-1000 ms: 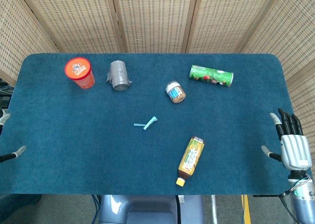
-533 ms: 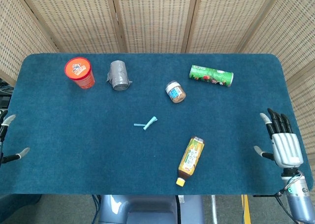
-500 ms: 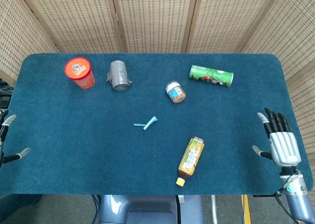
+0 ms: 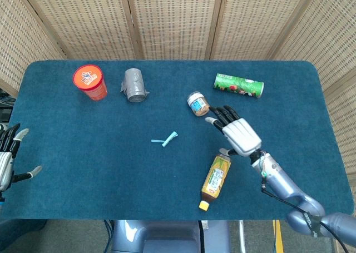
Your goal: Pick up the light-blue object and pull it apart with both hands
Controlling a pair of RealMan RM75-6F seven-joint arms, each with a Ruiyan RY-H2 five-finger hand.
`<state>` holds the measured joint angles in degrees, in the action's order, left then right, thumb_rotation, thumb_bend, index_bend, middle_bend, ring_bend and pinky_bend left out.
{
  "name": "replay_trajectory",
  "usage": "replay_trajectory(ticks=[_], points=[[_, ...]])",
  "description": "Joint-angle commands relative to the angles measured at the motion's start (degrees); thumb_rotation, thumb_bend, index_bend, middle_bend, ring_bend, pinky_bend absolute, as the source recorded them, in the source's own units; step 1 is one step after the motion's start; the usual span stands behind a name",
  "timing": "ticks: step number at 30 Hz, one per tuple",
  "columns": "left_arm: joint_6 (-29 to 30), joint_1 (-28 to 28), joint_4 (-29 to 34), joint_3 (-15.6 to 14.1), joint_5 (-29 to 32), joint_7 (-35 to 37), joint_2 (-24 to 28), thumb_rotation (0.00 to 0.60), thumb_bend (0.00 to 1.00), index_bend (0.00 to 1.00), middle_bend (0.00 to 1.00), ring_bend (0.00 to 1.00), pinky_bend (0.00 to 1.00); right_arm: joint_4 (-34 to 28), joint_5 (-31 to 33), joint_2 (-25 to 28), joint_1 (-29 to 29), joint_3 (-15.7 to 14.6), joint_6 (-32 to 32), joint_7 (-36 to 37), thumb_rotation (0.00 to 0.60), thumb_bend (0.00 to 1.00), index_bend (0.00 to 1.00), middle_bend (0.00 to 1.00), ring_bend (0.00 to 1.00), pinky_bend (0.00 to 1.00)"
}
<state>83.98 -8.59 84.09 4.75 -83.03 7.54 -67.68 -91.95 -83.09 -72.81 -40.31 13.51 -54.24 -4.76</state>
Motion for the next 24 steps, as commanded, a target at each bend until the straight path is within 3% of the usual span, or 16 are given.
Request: replay_trajectory(ticks=[1,6,12,24], points=[[-0.6,-0.1,-0.3,0.4,1.0,-0.6,-0.3,0.600,0.00,0.00,0.00,0.00,0.00,5.6,2.4,-6.2,-5.8,2.3,5.2,-1.4,0.600,0.00,0.23,0.00,0.00,0.00],[-1.9,-0.5,-0.5,0.8,2.2,-0.9,-0.4,0.600,0.00,0.00,0.00,0.00,0.00,15.4,3.7,-13.3,-11.3,2.2,9.2,-3.6,0.600,0.02,0.27,0.00,0.00,0.00],[-3.3,-0.9,-0.8,1.2,3.4,-1.3,-0.8,0.600,0.00,0.00,0.00,0.00,0.00,25.8,5.5,-20.6,-15.6,1.4,12.7,-5.3,0.600,0.18,0.31,0.00,0.00,0.00],[-4.8,-1.3,-1.2,1.8,4.7,-0.7,-0.7,0.600,0.00,0.00,0.00,0.00,0.00,34.9,2.2,-28.0,-19.9,-0.9,12.7,-2.7,0.600,0.24,0.37,0.03,0.00,0.00]])
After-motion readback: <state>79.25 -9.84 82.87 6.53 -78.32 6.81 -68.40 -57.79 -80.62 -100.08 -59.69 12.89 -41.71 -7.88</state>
